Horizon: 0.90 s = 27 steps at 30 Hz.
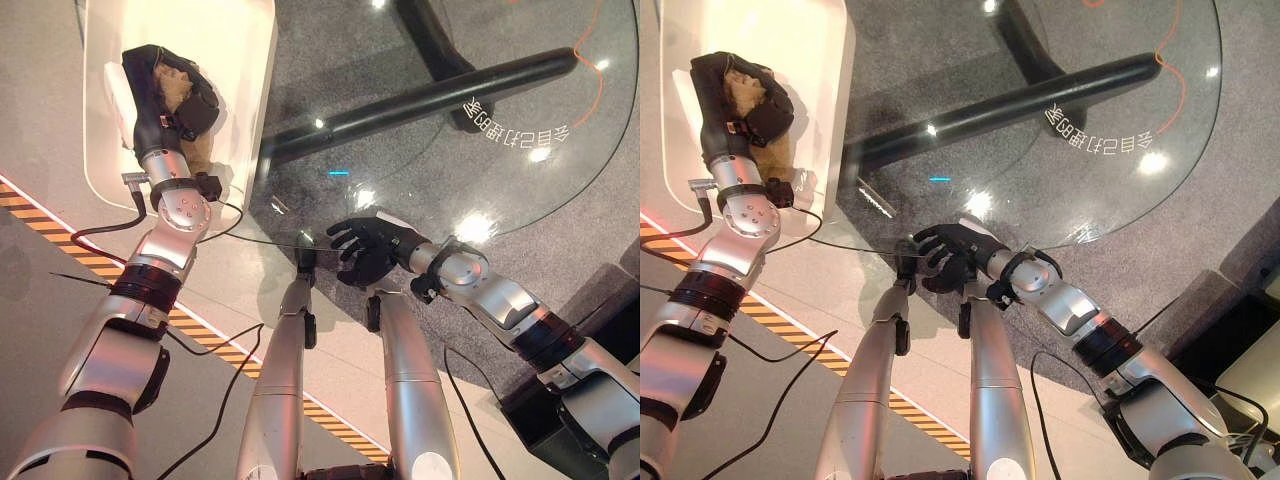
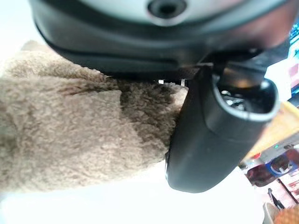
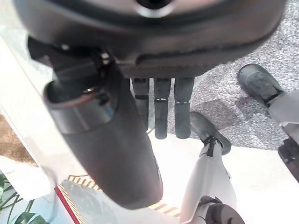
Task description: Wipe the table with a cloth and put it in the basket.
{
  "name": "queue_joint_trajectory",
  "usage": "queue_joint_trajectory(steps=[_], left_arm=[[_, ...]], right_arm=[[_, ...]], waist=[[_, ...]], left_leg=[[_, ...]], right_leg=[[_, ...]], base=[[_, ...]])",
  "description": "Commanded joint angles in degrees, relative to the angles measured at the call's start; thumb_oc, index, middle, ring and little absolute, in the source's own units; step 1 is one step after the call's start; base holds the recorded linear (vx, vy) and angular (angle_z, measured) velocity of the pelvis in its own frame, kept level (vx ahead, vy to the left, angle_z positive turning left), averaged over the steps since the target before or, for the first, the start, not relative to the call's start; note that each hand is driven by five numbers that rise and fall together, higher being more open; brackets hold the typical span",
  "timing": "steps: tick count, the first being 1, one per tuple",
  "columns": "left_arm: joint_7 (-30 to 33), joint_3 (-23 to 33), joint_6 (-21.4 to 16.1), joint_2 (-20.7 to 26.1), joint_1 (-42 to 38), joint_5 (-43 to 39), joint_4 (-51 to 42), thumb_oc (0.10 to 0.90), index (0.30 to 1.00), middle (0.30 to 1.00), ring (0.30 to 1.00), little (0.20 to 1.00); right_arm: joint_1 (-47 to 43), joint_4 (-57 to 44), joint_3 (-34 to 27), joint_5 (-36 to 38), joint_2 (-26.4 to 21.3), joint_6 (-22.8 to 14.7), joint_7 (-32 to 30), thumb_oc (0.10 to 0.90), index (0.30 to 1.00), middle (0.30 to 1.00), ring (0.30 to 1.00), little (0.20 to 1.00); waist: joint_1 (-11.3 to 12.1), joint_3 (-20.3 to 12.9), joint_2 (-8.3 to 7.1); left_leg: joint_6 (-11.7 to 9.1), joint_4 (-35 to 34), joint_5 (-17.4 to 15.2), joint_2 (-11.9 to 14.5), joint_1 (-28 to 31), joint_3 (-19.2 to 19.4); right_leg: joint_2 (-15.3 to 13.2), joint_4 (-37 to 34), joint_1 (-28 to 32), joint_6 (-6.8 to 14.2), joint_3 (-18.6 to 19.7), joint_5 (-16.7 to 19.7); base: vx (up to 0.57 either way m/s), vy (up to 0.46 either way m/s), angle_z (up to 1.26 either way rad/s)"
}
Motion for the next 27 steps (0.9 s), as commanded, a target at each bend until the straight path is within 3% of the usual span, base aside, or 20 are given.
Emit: queue_joint_trajectory(steps=[1, 8, 9, 10, 12, 20, 27], left_arm=[[1.5, 2.2, -1.5, 2.2, -2.6, 1.1, 0.2, 0.1, 0.3, 0.3, 0.3, 0.2], [-0.5, 1.3, 0.0, 1.5, -4.0, 1.2, 2.7, 0.1, 0.3, 0.3, 0.3, 0.2], [-0.7, 1.3, 0.2, 1.5, -4.1, 1.2, 2.9, 0.248, 0.427, 0.427, 0.427, 0.348], [-1.3, 1.3, 0.7, 1.3, -4.2, 1.0, 3.7, 0.622, 0.747, 0.747, 0.747, 0.722], [-2.4, 1.3, 0.5, 1.5, -4.2, 0.2, 3.9, 0.8, 0.9, 0.9, 0.9, 0.9], [-1.4, 1.2, 0.6, 1.5, -3.7, 0.4, 4.2, 0.8, 0.9, 0.9, 0.9, 0.9], [-2.3, 2.3, -1.4, 1.0, -2.4, -2.0, 3.3, 0.8, 0.9, 0.9, 0.9, 0.9]], right_arm=[[1.9, 3.2, 1.2, 0.9, 0.4, 0.6, -2.6, 0.8, 0.9, 0.9, 0.9, 0.9], [2.2, 4.2, 0.9, 0.1, 1.2, -1.1, -3.0, 0.8, 0.9, 0.9, 0.9, 0.9], [2.2, 4.2, 0.9, -0.2, 1.4, -1.1, -3.0, 0.8, 0.9, 0.9, 0.9, 0.9], [2.3, 4.2, 0.9, -0.5, 1.7, -1.2, -3.2, 0.8, 0.9, 0.9, 0.9, 0.9], [2.4, 4.0, 0.9, -0.5, 1.7, -1.3, -3.3, 0.8, 0.9, 0.9, 0.9, 0.9], [3.5, 3.1, 1.1, -1.2, 2.1, -1.4, -4.1, 0.8, 0.9, 0.9, 0.9, 0.9], [4.3, 2.8, 0.8, -1.7, 2.8, -1.7, -4.6, 0.8, 0.9, 0.9, 0.9, 0.9]], waist=[[0.1, -1.6, 0.44], [-0.2, -1.6, 0.14], [-0.3, -1.6, 0.14], [-0.3, -1.6, 0.1], [-0.3, -1.6, 0.05], [-0.2, -1.6, 0.06], [0.0, -1.6, 0.06]], left_leg=[[1.4, 7.8, -5.4, -0.7, -2.2, 5.0], [1.0, 7.4, -5.1, -0.7, -2.3, 4.8], [1.0, 7.4, -5.1, -0.7, -2.3, 4.8], [0.9, 7.3, -5.1, -0.7, -2.1, 4.8], [0.8, 7.1, -5.0, -0.7, -1.9, 4.7], [0.7, 7.0, -5.0, -0.7, -1.6, 4.3], [0.8, 6.8, -5.1, -0.8, -0.6, 4.0]], right_leg=[[3.2, -12.1, 0.4, 3.6, 4.9, 8.7], [3.4, -12.5, 0.5, 3.8, 5.0, 8.9], [3.4, -12.5, 0.4, 3.8, 5.0, 8.9], [3.4, -12.5, 0.6, 3.7, 5.0, 8.8], [3.3, -12.8, 0.9, 3.7, 4.8, 8.9], [3.0, -13.0, 1.5, 3.7, 4.4, 8.7], [2.8, -13.3, 2.5, 3.7, 4.2, 8.5]], base=[[0.0, 0.0, 0.0], [-0.01, -0.007, -0.01], [0.0, 0.0, 0.0], [0.0, 0.0, 0.0], [0.0, 0.0, 0.0], [0.0, 0.0, 0.0], [0.0, 0.0, 0.0]])
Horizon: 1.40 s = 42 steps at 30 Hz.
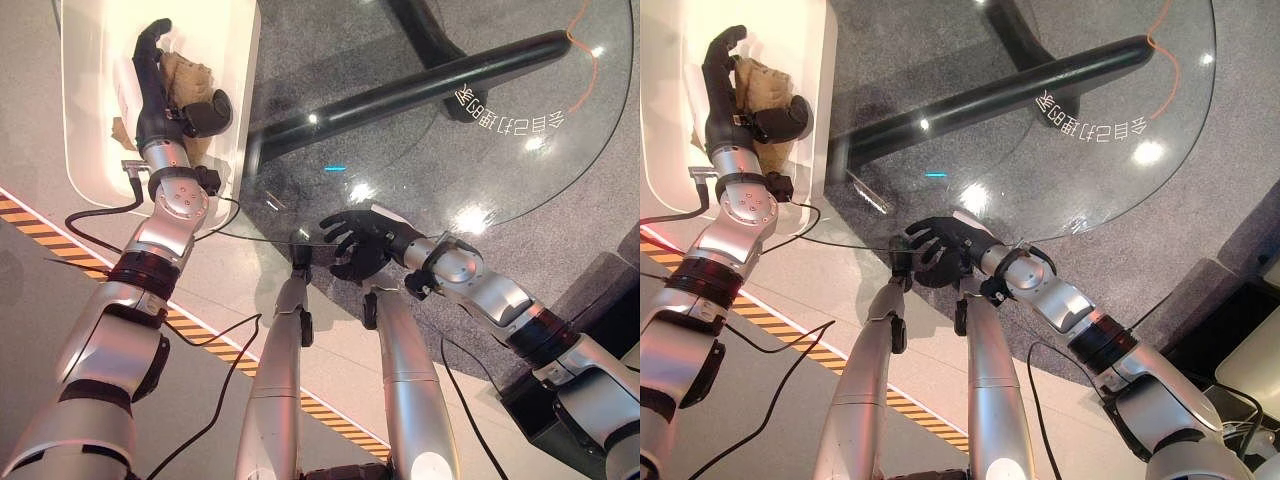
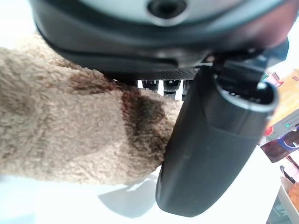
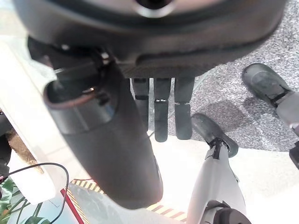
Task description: Wipe the table with a cloth and put it in the basket.
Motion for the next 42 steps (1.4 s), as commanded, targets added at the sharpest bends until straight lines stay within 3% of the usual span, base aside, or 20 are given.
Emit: queue_joint_trajectory(steps=[1, 12, 22, 28, 31, 35, 39, 42], left_arm=[[2.5, 3.8, -4.3, 1.1, 0.0, 0.5, -0.4, 0.8, 0.9, 0.9, 0.9, 0.9], [8.7, 7.1, -9.8, 2.3, 5.0, 3.0, -3.8, 0.8, 0.9, 0.9, 0.9, 0.9], [17.7, 11.8, -9.5, 2.5, 11.9, 10.3, -7.8, 0.8, 0.9, 0.9, 0.9, 0.9], [10.9, 14.7, -11.2, 0.4, 18.3, 6.7, -11.4, 0.8, 0.9, 0.9, 0.9, 0.9], [4.2, 16.1, -11.3, -1.1, 24.1, 2.9, -14.7, 0.8, 0.9, 0.9, 0.9, 0.9], [-2.8, 16.4, -9.4, -3.4, 30.1, -2.6, -18.4, 0.8, 0.9, 0.9, 0.9, 0.9], [-11.7, 13.9, -5.1, -7.3, 37.1, -8.1, -21.5, 0.8, 0.9, 0.9, 0.9, 0.9], [-16.7, 12.1, -3.3, -9.3, 41.3, -12.2, -21.2, 0.8, 0.9, 0.9, 0.9, 0.9]], right_arm=[[4.3, 2.1, -0.6, -2.7, 1.7, 0.0, -2.1, 0.8, 0.9, 0.9, 0.9, 0.9], [7.5, 0.1, -0.9, -5.1, 1.4, -1.2, -1.9, 0.8, 0.9, 0.9, 0.9, 0.9], [11.2, -1.6, -2.6, -7.5, 1.9, -1.8, -1.6, 0.8, 0.9, 0.9, 0.9, 0.9], [14.2, -1.4, -4.0, -9.4, 3.2, -3.6, -1.2, 0.8, 0.9, 0.9, 0.9, 0.9], [17.1, -0.9, -5.3, -10.8, 3.4, -5.3, -0.7, 0.8, 0.9, 0.9, 0.9, 0.9], [20.1, 0.0, -7.1, -12.0, 3.7, -6.6, 0.6, 0.8, 0.9, 0.9, 0.9, 0.9], [23.8, 3.0, -9.1, -13.2, 4.7, -9.2, 1.6, 0.8, 0.9, 0.9, 0.9, 0.9], [26.6, 5.1, -10.4, -12.5, 5.5, -10.4, 1.9, 0.8, 0.9, 0.9, 0.9, 0.9]], waist=[[0.4, -1.5, 0.16], [0.9, -1.5, 0.33], [2.0, -1.5, 0.01], [3.0, -1.5, -0.38], [3.7, -1.5, -0.27], [4.6, -1.5, -0.44], [5.7, -1.7, -0.87], [6.2, -4.2, -1.02]], left_leg=[[1.2, 6.7, -5.5, -1.2, -0.9, 3.9], [1.4, 5.6, -5.9, -1.5, 2.4, 3.5], [1.5, 3.7, -6.2, -1.8, 8.4, 2.3], [1.2, 0.9, -5.5, -2.1, 13.1, 1.2], [1.0, -0.5, -5.6, -2.0, 17.1, 0.3], [0.7, -2.1, -5.3, -1.9, 21.7, -1.0], [0.1, -4.8, -4.9, -1.3, 29.0, -2.1], [-0.2, -6.4, -4.8, -1.1, 31.8, -2.7]], right_leg=[[2.5, -13.3, 2.4, 3.9, 4.0, 7.8], [2.4, -14.0, 5.6, 3.7, 3.9, 7.2], [2.6, -14.7, 11.8, 3.5, 3.4, 6.0], [2.8, -16.1, 16.8, 3.6, 2.6, 5.6], [3.0, -16.6, 21.0, 3.6, 1.9, 4.5], [3.0, -17.5, 25.9, 3.5, 1.0, 3.9], [3.0, -19.2, 33.4, 3.6, -0.1, 3.0], [2.9, -20.3, 36.5, 3.8, -0.6, 2.7]], base=[[0.0, 0.0, 0.0], [0.0, 0.0, 0.0], [-0.03, -0.033, 0.0], [-0.06, -0.084, 0.02], [-0.09, -0.126, 0.05], [-0.08, -0.112, 0.02], [-0.08, -0.166, 0.12], [0.0, -0.119, 0.01]])
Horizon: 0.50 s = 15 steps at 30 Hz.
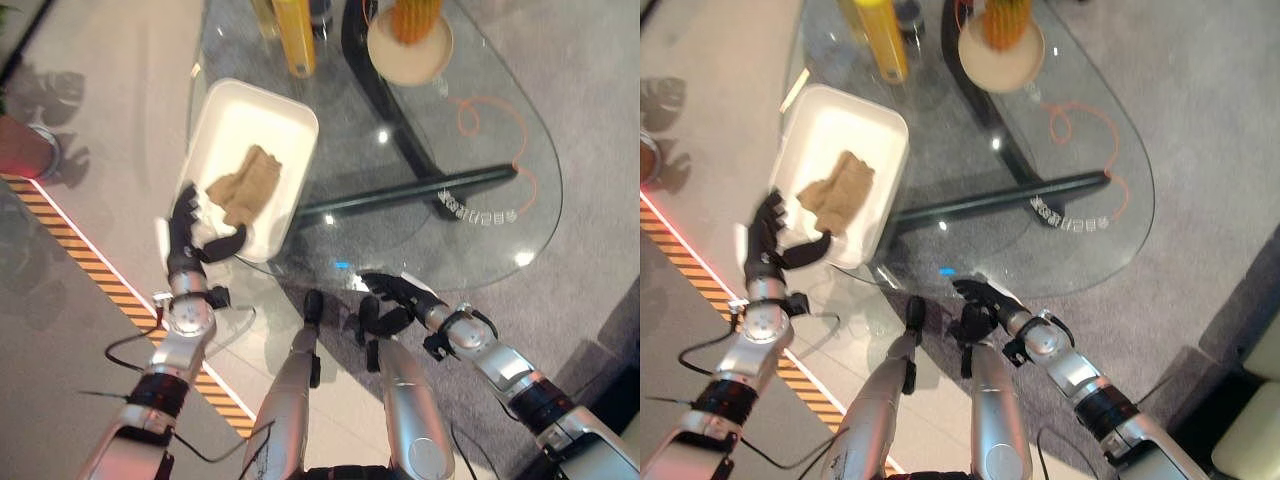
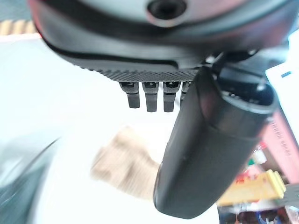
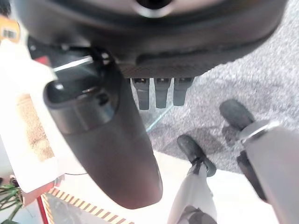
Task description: Wipe the table with a cloth and put it in the basket.
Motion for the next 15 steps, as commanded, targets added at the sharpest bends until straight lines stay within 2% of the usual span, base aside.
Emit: queue_joint_trajectory(steps=[1, 2, 7, 9, 10, 11, 13, 15], left_arm=[[-5.6, 0.4, -0.5, 0.1, 1.4, -5.1, -2.9, 0.8, 0.9, 0.9, 0.9, 0.9], [-9.2, -0.5, 1.0, -1.7, 4.7, -8.4, -1.4, 0.8, 0.9, 0.9, 0.9, 0.9], [-13.8, -1.7, 1.3, -4.5, 11.1, -9.7, 2.0, 0.8, 0.9, 0.9, 0.9, 0.9], [-16.5, -2.9, 2.2, -6.5, 15.4, -4.4, 6.2, 0.8, 0.9, 0.9, 0.9, 0.9], [-16.7, -3.6, 0.4, -7.0, 16.1, -3.8, 7.6, 0.8, 0.9, 0.9, 0.9, 0.9], [-15.2, -4.1, -0.8, -7.5, 17.1, -0.4, 8.7, 0.8, 0.9, 0.9, 0.9, 0.9], [-21.5, -5.2, 1.8, -8.7, 18.2, -0.5, 12.9, 0.8, 0.9, 0.9, 0.9, 0.9], [-20.6, -5.2, 1.3, -9.9, 19.1, -1.8, 15.5, 0.8, 0.9, 0.9, 0.9, 0.9]], right_arm=[[3.6, -0.9, -2.6, 0.1, 2.1, -5.8, 1.7, 0.8, 0.9, 0.9, 0.9, 0.9], [6.3, 1.6, -3.5, -0.3, 3.3, -6.9, 1.0, 0.8, 0.9, 0.9, 0.9, 0.9], [11.8, 6.7, -5.1, 0.0, 6.0, -9.0, 0.0, 0.8, 0.9, 0.9, 0.9, 0.9], [14.9, 11.8, -7.0, 1.7, 8.5, -9.9, 0.7, 0.8, 0.9, 0.9, 0.9, 0.9], [15.3, 13.0, -7.3, 2.0, 9.3, -10.1, 0.9, 0.8, 0.9, 0.9, 0.9, 0.9], [15.8, 14.7, -7.7, 2.2, 10.0, -11.9, 1.9, 0.8, 0.9, 0.9, 0.9, 0.9], [16.2, 17.6, -7.6, 1.8, 11.2, -13.8, 1.9, 0.8, 0.9, 0.9, 0.9, 0.9], [16.6, 18.8, -7.4, 1.4, 11.8, -13.7, 2.2, 0.8, 0.9, 0.9, 0.9, 0.9]], waist=[[0.9, -4.5, -0.99], [1.1, -6.6, -1.01], [1.8, -10.6, -1.25], [2.5, -13.8, -1.51], [2.6, -14.6, -1.58], [2.9, -15.6, -1.72], [3.1, -17.6, -1.92], [3.2, -18.7, -1.96]], left_leg=[[1.5, 6.8, -6.4, -2.5, 0.7, 1.1], [1.2, 5.3, -6.5, -2.2, 3.0, 0.7], [0.9, 3.2, -6.6, -1.7, 7.2, 0.1], [0.8, 1.5, -6.9, -1.2, 10.6, -0.4], [0.8, 1.2, -6.9, -1.1, 11.4, -0.5], [0.8, 0.8, -7.0, -0.9, 12.4, -0.8], [0.8, 0.2, -7.0, -0.5, 13.8, -0.9], [0.8, -0.4, -7.1, -0.2, 15.0, -1.0]], right_leg=[[1.3, -10.0, 6.1, 3.2, 2.4, 2.2], [1.3, -11.6, 8.9, 3.2, 2.1, 2.1], [1.1, -14.8, 14.3, 3.1, 1.3, 2.4], [1.1, -17.3, 18.6, 3.2, 0.5, 2.6], [1.1, -17.9, 19.6, 3.2, 0.4, 2.7], [1.1, -18.6, 20.7, 3.3, 0.3, 2.9], [1.2, -19.6, 22.3, 3.4, 0.1, 3.1], [1.3, -20.3, 23.5, 3.4, 0.1, 3.2]], base=[[0.0, -0.127, 0.11], [0.0, -0.121, 0.1], [0.04, -0.129, 0.06], [0.09, -0.176, 0.07], [0.06, -0.152, 0.17], [0.06, -0.107, 0.14], [0.08, -0.105, 0.06], [0.07, -0.075, 0.07]])
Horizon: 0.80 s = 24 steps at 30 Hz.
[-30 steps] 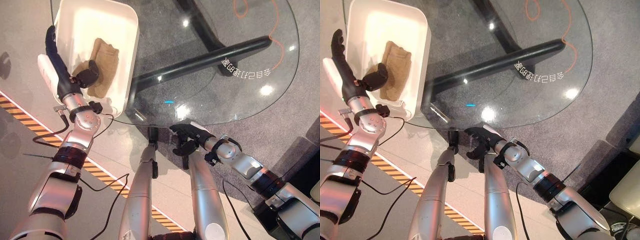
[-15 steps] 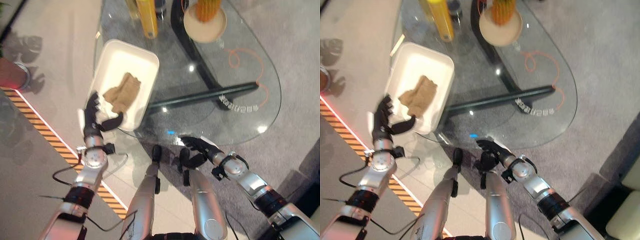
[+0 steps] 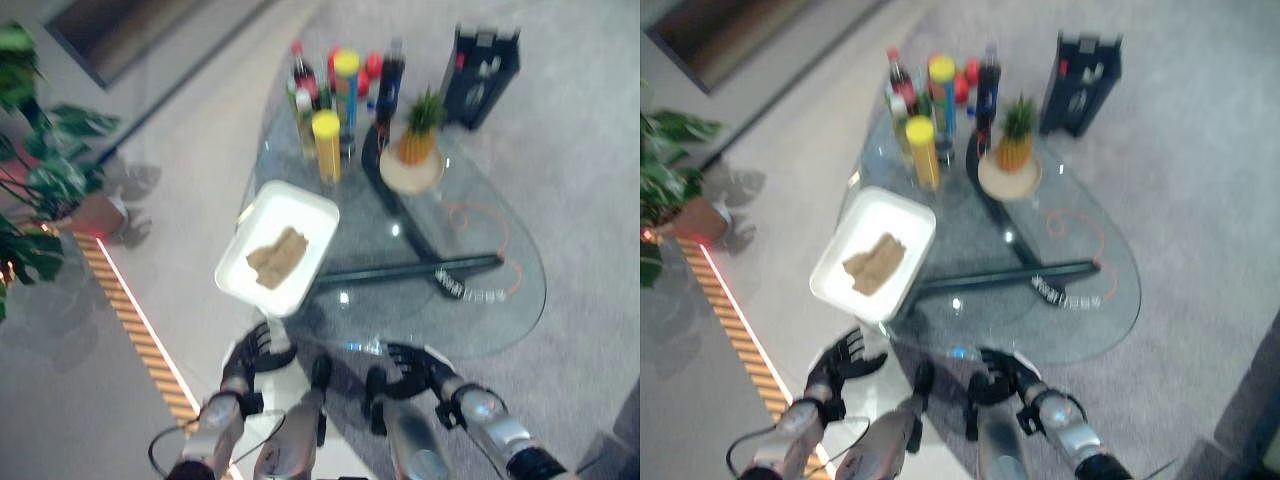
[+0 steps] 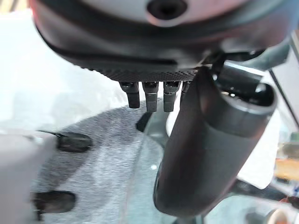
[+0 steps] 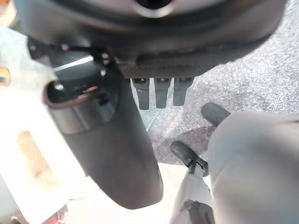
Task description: Wipe the table with a cloth and put it in the basket.
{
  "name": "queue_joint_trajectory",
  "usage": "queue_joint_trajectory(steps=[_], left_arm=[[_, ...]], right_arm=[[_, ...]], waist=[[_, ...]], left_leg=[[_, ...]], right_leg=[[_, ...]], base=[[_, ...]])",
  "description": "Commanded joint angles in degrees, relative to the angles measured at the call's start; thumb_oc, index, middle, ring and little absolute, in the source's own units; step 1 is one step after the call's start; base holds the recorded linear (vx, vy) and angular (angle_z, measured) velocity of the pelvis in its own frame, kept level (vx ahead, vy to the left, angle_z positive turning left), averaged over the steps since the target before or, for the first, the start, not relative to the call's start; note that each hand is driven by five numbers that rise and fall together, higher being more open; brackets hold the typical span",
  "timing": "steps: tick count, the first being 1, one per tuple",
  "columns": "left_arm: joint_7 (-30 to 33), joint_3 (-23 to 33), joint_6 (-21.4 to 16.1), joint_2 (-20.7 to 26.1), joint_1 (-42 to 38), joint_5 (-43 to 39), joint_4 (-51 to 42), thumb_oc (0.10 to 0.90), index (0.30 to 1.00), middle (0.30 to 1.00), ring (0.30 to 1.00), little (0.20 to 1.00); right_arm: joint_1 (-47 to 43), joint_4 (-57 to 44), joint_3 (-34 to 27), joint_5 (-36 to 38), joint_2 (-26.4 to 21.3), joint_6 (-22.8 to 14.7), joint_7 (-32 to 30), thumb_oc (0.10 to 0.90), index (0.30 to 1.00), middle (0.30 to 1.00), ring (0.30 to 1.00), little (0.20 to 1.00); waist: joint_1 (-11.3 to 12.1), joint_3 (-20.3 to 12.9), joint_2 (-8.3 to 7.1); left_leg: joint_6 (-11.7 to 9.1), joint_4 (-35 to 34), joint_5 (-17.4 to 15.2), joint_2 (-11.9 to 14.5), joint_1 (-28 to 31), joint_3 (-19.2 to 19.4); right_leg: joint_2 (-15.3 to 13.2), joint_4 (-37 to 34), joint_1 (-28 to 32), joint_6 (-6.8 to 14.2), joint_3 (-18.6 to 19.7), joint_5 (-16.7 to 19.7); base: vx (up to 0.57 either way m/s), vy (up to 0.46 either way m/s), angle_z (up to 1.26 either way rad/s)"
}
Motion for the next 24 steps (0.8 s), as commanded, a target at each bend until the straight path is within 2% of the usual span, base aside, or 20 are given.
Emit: queue_joint_trajectory(steps=[1, 4, 7, 12, 15, 24], left_arm=[[-3.8, -0.2, -2.3, 0.0, -1.4, -0.2, 3.6, 0.8, 0.9, 0.9, 0.9, 0.9], [-5.6, 0.2, -2.0, -1.8, -1.9, -2.4, 10.1, 0.8, 0.9, 0.9, 0.9, 0.9], [-8.8, -0.4, -4.3, -2.9, -2.5, -0.8, 16.3, 0.8, 0.9, 0.9, 0.9, 0.9], [-9.7, -0.6, -3.9, -3.4, -2.9, -1.1, 19.3, 0.8, 0.9, 0.9, 0.9, 0.9], [-10.8, 0.3, -2.6, -3.7, -3.4, -1.9, 21.9, 0.8, 0.9, 0.9, 0.9, 0.9], [-15.0, 1.4, -2.9, -4.5, -3.4, -1.8, 25.7, 0.8, 0.9, 0.9, 0.9, 0.9]], right_arm=[[-0.1, 0.8, 0.4, 2.4, 2.3, -5.2, 2.0, 0.8, 0.9, 0.9, 0.9, 0.9], [-0.3, 6.9, 0.4, 5.0, 4.1, -3.2, 3.9, 0.8, 0.9, 0.9, 0.9, 0.9], [-0.9, 14.4, 0.0, 8.7, 6.1, -1.1, 5.3, 0.8, 0.9, 0.9, 0.9, 0.9], [-1.4, 19.2, -0.7, 10.3, 7.3, 1.9, 6.1, 0.8, 0.9, 0.9, 0.9, 0.9], [-2.0, 22.9, -0.7, 9.2, 7.8, 2.3, 6.2, 0.8, 0.9, 0.9, 0.9, 0.9], [-2.4, 29.4, -2.4, 9.3, 9.3, 3.8, 7.1, 0.8, 0.9, 0.9, 0.9, 0.9]], waist=[[0.6, -5.9, -4.16], [0.7, -8.0, -4.15], [0.8, -9.6, -4.05], [0.9, -10.9, -3.78], [0.9, -11.6, -3.57], [0.5, -13.2, -3.12]], left_leg=[[0.8, 4.0, -5.2, -2.5, 1.5, 1.6], [0.7, 3.5, -5.5, -2.1, 3.3, 1.8], [0.6, 2.8, -5.8, -1.6, 5.0, 2.0], [0.2, 1.6, -5.8, -0.7, 6.8, 2.6], [0.0, 0.6, -5.6, -0.2, 7.8, 2.9], [-0.1, -0.4, -5.9, 0.7, 9.6, 4.1]], right_leg=[[-1.2, -10.0, 6.1, 4.2, 3.5, 4.2], [-1.1, -11.1, 7.9, 4.1, 3.6, 4.2], [-1.0, -12.4, 9.7, 4.1, 3.6, 4.3], [-1.0, -13.8, 11.4, 4.3, 3.6, 4.6], [-1.0, -14.4, 12.2, 4.2, 3.7, 4.6], [-1.0, -14.7, 13.3, 4.1, 4.0, 4.2]], base=[[0.06, -0.051, 0.14], [0.08, -0.074, 0.15], [0.05, -0.054, 0.02], [0.01, -0.006, 0.0], [0.03, -0.014, -0.05], [0.05, -0.004, -0.05]])
